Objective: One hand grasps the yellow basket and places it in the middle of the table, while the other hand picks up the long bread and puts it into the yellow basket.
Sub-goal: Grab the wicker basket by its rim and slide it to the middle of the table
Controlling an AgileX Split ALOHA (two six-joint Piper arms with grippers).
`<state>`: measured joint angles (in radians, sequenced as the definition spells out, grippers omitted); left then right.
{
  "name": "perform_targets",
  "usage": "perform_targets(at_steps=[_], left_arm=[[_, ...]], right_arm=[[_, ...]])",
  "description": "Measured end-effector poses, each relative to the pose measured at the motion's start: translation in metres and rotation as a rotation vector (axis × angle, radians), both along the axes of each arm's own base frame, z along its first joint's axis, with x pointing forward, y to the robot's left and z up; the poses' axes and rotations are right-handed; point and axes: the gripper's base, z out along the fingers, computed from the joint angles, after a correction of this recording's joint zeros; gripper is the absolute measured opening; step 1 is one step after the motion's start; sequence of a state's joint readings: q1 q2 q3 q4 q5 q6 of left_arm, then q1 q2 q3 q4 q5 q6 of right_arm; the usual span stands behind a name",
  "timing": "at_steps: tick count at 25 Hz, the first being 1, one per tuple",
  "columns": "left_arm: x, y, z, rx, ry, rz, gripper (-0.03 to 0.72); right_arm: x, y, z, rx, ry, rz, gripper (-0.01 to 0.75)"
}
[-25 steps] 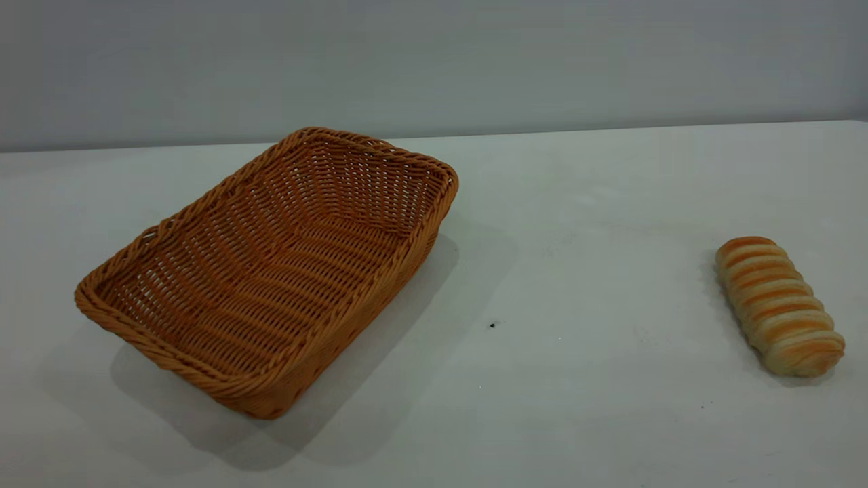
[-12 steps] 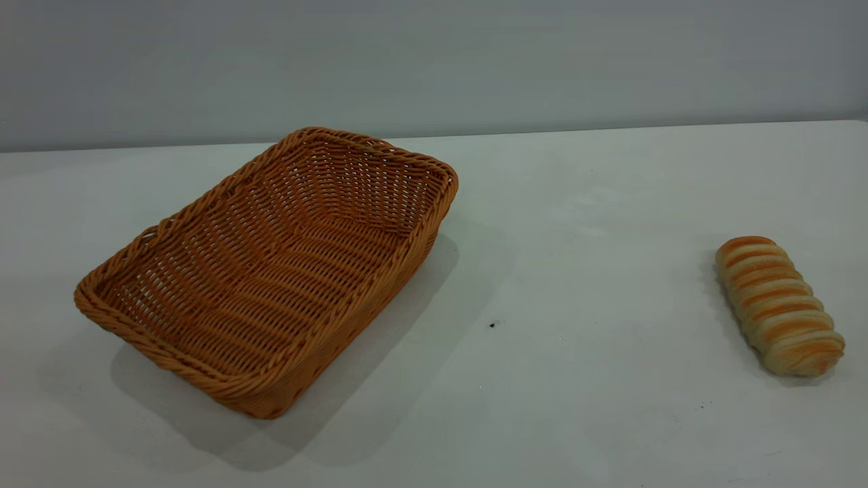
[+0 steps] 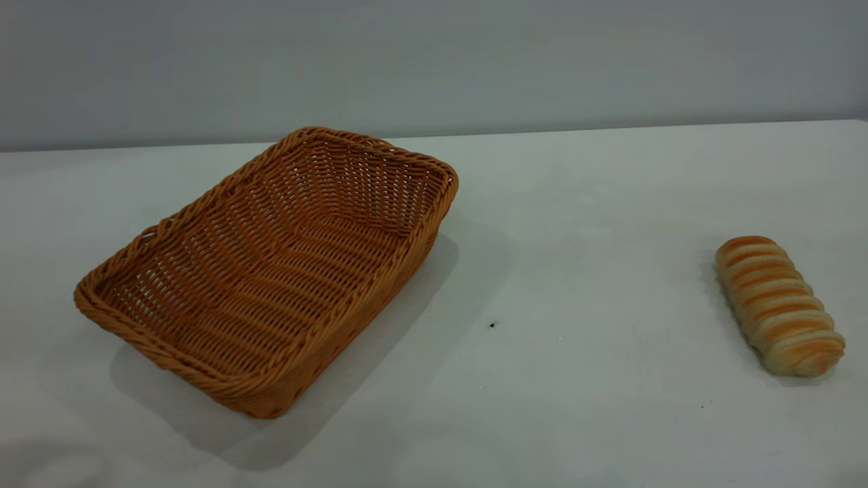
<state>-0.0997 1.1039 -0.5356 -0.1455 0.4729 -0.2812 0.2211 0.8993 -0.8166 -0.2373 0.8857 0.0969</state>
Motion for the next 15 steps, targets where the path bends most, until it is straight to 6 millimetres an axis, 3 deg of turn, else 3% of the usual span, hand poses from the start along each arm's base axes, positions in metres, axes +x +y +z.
perform_targets(at_steps=[8,15], left_arm=[[0.044,-0.007,-0.029,-0.092,0.011,0.11,0.513],[0.085,-0.016,-0.049,-0.183,0.11,0.204,0.513]], right_arm=[[0.045,0.011,-0.03,-0.029,0.074,0.024,0.484],[0.063,0.016,-0.046,-0.027,0.099,0.034,0.484]])
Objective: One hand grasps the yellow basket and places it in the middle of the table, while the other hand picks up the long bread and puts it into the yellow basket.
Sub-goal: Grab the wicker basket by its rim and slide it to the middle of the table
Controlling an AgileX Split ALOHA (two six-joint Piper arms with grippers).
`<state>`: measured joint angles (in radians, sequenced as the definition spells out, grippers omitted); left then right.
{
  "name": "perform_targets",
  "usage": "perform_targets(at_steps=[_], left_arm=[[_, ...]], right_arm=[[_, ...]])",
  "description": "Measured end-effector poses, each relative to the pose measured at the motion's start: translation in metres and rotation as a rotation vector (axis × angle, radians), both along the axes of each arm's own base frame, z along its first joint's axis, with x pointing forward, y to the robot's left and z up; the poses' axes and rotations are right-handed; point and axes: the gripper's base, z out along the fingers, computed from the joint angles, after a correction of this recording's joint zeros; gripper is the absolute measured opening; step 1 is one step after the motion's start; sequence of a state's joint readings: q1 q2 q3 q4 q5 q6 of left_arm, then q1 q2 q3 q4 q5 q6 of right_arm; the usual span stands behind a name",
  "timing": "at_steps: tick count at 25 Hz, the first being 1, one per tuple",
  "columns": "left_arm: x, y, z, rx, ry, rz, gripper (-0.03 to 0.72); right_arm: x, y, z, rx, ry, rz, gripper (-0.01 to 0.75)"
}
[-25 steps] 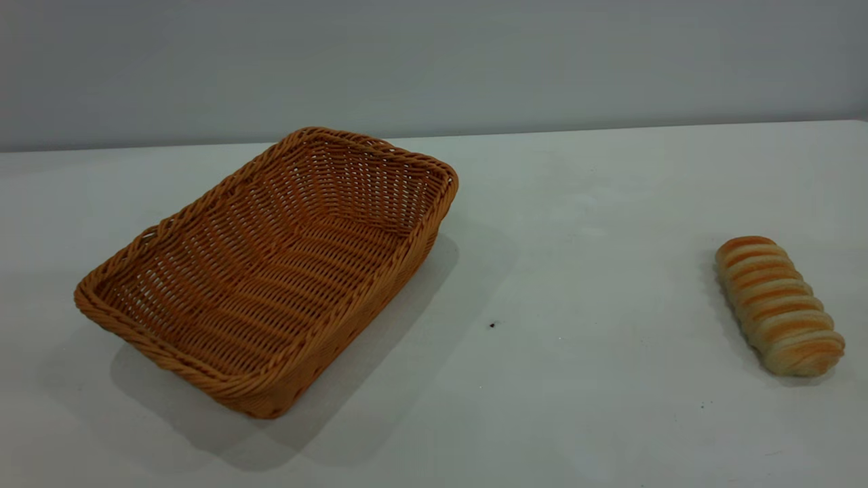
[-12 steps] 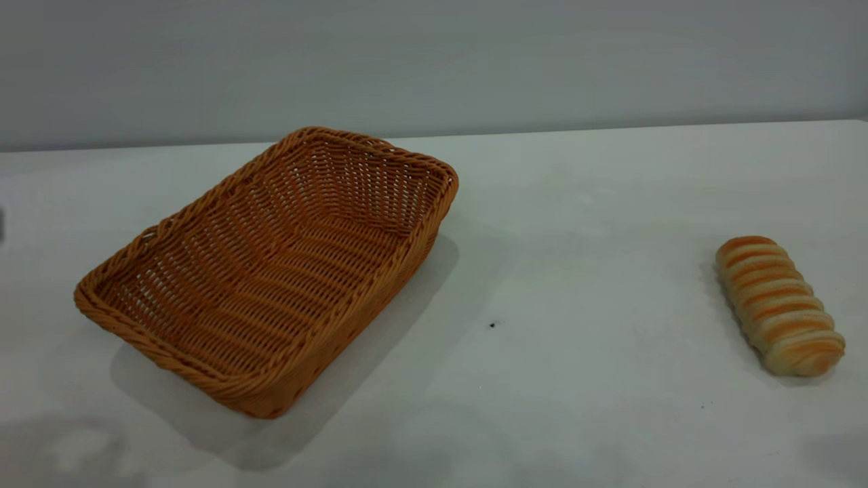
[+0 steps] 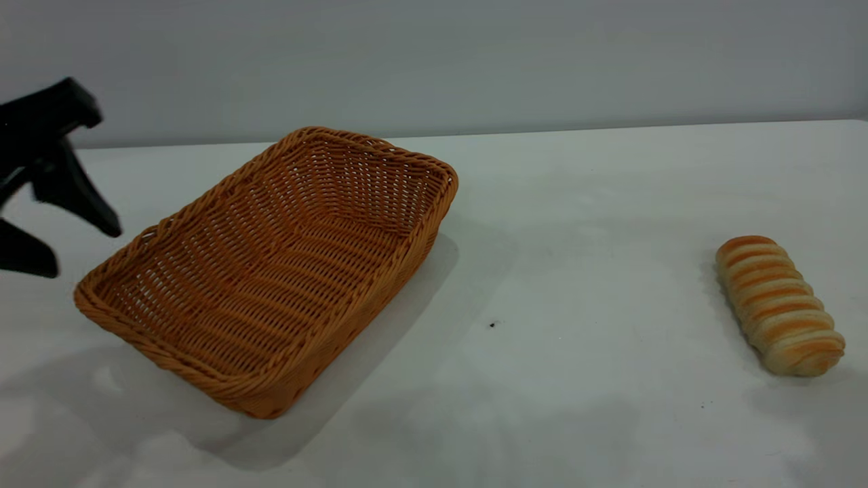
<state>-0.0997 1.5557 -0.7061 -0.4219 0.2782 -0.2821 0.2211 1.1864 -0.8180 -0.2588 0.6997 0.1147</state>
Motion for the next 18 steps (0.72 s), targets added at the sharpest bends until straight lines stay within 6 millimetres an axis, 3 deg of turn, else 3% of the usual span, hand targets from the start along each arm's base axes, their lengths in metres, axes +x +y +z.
perform_targets(at_steps=[9,18], left_arm=[[0.028,-0.009,-0.021,-0.075,0.136,0.033,0.513],[0.031,-0.011,-0.046,-0.077,0.237,0.035,0.513]], right_arm=[[0.004,0.002,-0.004,0.023,0.007,-0.01,0.484],[0.003,0.003,-0.004,0.044,0.012,-0.018,0.484]])
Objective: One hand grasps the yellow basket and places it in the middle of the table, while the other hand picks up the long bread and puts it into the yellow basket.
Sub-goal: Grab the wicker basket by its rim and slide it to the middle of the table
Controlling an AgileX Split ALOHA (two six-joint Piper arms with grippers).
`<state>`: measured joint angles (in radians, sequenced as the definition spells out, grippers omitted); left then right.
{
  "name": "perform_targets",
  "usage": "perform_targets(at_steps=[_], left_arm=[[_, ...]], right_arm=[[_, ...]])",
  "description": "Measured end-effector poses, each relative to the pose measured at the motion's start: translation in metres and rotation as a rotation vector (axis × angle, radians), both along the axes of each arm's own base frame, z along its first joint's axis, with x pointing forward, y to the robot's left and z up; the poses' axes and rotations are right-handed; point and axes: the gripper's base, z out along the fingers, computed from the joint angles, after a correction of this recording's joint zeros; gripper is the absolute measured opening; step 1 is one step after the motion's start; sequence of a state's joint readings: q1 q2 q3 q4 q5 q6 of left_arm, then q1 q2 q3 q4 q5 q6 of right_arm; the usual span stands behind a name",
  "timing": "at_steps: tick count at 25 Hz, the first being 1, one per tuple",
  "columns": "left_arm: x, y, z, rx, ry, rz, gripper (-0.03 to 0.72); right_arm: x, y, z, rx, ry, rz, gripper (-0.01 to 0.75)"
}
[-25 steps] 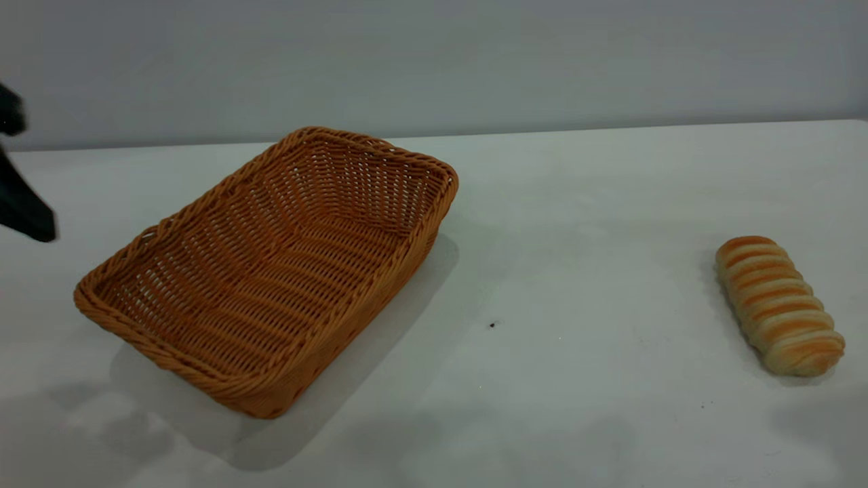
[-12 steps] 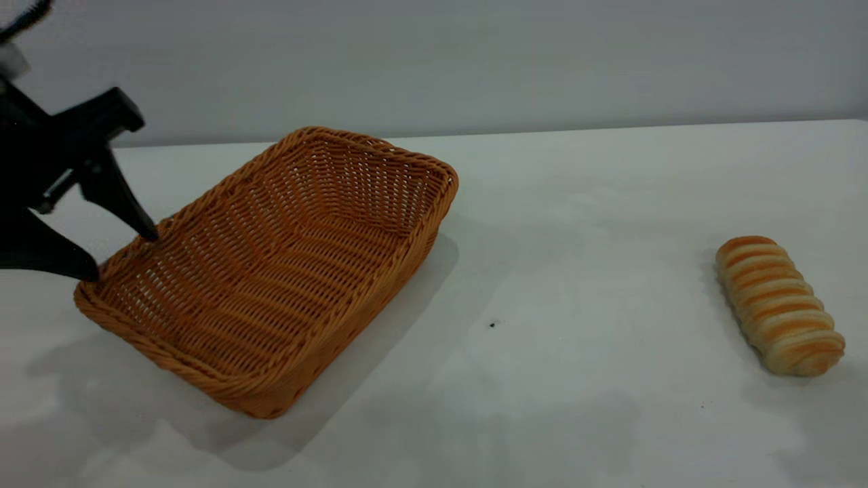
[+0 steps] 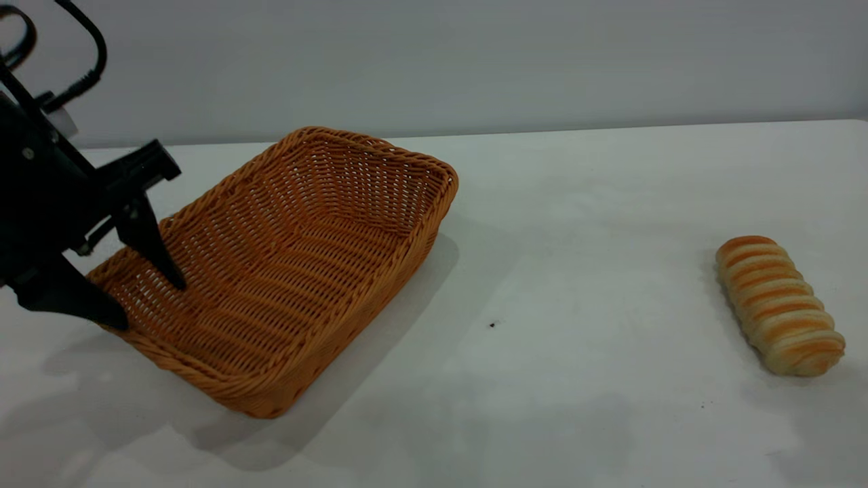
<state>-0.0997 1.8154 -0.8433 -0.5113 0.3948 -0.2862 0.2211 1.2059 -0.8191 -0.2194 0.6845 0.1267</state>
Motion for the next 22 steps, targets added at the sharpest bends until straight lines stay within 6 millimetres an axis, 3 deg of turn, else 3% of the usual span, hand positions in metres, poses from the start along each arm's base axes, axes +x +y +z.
perform_targets(at_steps=[11,22], left_arm=[[0.005,0.0,-0.01,0.001,0.02,0.015,0.513],[0.025,-0.003,0.008,0.002,0.098,-0.079,0.511]], right_arm=[[0.0,0.001,0.0,0.015,0.005,-0.005,0.484],[0.0,0.001,0.0,0.015,0.006,-0.005,0.484]])
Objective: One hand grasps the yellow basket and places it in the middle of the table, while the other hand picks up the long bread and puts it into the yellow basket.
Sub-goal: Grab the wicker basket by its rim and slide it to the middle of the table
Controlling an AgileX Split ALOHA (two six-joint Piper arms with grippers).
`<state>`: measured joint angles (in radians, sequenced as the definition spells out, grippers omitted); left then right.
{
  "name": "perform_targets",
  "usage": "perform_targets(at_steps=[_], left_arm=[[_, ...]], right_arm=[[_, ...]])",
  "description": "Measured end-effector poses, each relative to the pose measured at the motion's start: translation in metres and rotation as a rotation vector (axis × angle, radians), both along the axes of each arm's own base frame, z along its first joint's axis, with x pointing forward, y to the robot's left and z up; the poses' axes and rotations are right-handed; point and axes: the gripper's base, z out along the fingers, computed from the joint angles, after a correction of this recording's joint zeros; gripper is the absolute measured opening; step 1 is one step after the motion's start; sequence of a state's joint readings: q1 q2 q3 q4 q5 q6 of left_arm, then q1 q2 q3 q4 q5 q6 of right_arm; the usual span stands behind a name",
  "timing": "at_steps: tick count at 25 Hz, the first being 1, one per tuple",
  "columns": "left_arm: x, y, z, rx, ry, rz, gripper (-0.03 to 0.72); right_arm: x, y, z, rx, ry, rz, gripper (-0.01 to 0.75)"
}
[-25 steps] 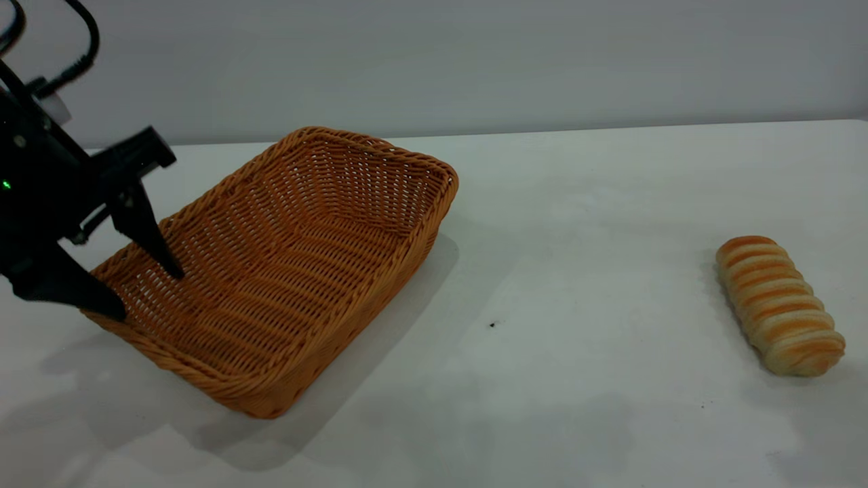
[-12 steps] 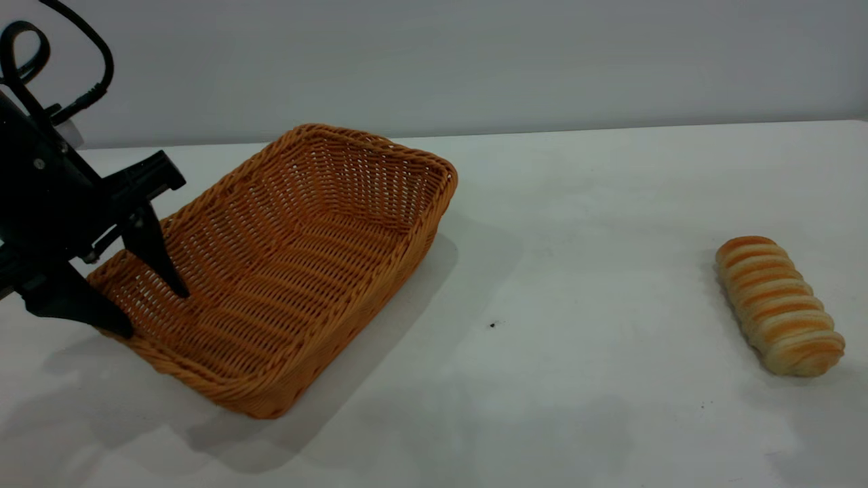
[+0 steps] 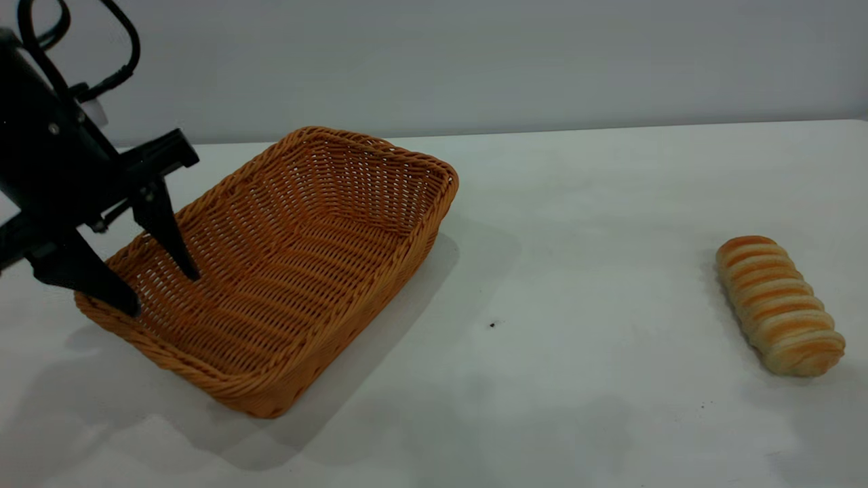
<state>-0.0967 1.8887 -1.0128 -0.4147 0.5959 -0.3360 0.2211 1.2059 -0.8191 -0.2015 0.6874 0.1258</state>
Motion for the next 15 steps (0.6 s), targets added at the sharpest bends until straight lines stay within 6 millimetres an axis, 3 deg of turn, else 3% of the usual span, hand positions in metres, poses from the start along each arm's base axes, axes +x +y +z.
perform_targets(at_steps=[10,15], left_arm=[[-0.011,0.013,0.025,0.134,0.067,0.052,0.511],[-0.014,0.015,0.026,0.15,0.08,0.119,0.511]], right_arm=[[0.0,0.0,0.0,0.005,0.001,-0.002,0.484],[0.0,0.0,0.0,0.007,0.003,-0.003,0.484]])
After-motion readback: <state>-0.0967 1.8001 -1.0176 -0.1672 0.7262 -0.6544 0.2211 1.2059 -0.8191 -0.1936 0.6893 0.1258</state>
